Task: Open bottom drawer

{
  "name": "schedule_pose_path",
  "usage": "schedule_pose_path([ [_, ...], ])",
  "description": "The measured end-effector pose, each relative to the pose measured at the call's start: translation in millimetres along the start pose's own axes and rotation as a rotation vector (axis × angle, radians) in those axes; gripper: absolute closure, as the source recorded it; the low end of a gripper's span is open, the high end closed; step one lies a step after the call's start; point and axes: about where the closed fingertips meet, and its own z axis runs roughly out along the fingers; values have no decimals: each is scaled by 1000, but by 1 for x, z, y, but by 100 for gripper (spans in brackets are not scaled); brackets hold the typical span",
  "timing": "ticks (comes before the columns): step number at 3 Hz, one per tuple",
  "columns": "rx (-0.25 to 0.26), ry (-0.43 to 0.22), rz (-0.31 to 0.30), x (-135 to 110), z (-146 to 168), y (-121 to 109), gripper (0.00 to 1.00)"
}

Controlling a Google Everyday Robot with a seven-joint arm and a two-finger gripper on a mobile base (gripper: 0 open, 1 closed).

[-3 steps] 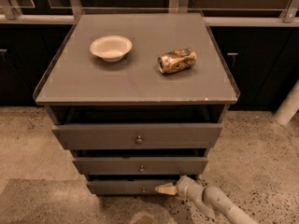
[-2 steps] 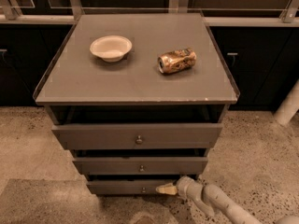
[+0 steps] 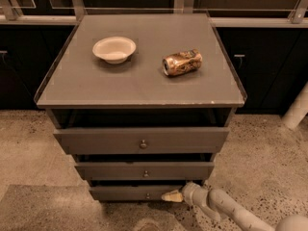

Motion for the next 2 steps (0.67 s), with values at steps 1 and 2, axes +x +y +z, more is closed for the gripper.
schedule_pose_path([
  [1,-44,30,-42,-1,1,8,0],
  [2,-157,80,-115,0,-11,30,0],
])
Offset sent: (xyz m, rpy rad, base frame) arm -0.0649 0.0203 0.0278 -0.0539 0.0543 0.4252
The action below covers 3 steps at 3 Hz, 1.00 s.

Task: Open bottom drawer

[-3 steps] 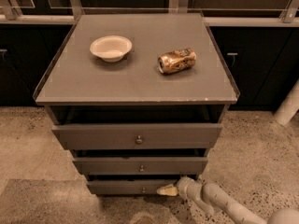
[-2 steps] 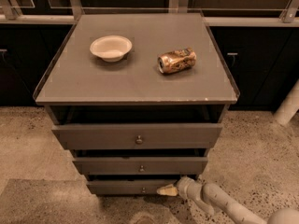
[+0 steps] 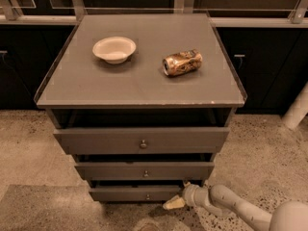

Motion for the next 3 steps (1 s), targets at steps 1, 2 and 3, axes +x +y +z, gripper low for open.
schedule_pose_path([
  [1,-147,8,-35,-4,-12,39,0],
  [2,-243,12,-32,-7,-25,69,0],
  [3,-255,10,-31,-7,-25,73,0],
])
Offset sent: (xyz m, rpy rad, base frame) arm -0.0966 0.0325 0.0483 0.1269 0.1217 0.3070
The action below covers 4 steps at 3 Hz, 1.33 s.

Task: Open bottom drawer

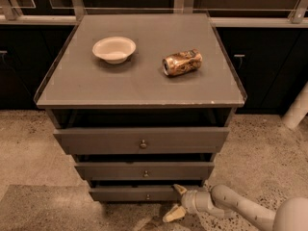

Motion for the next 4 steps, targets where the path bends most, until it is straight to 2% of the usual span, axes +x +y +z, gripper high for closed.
schedule_pose_path([
  [1,77,-37,-41,-10,-11,-15,0],
  [2,207,-74,-84,-26,-33,-43,0],
  [3,229,-79,-91,-24,-36,-45,0],
  [4,229,-79,-91,-23,-36,-44,0],
])
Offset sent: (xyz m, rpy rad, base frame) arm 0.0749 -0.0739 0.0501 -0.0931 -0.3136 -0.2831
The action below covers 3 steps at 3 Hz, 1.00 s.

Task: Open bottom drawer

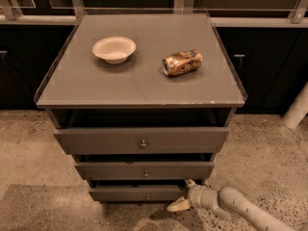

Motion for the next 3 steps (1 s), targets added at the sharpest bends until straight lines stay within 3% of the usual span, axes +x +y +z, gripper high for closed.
schedule_pose_path([
  [2,-130,79,16,22,45,26,0],
  [3,-125,97,42,32,57,27,0],
])
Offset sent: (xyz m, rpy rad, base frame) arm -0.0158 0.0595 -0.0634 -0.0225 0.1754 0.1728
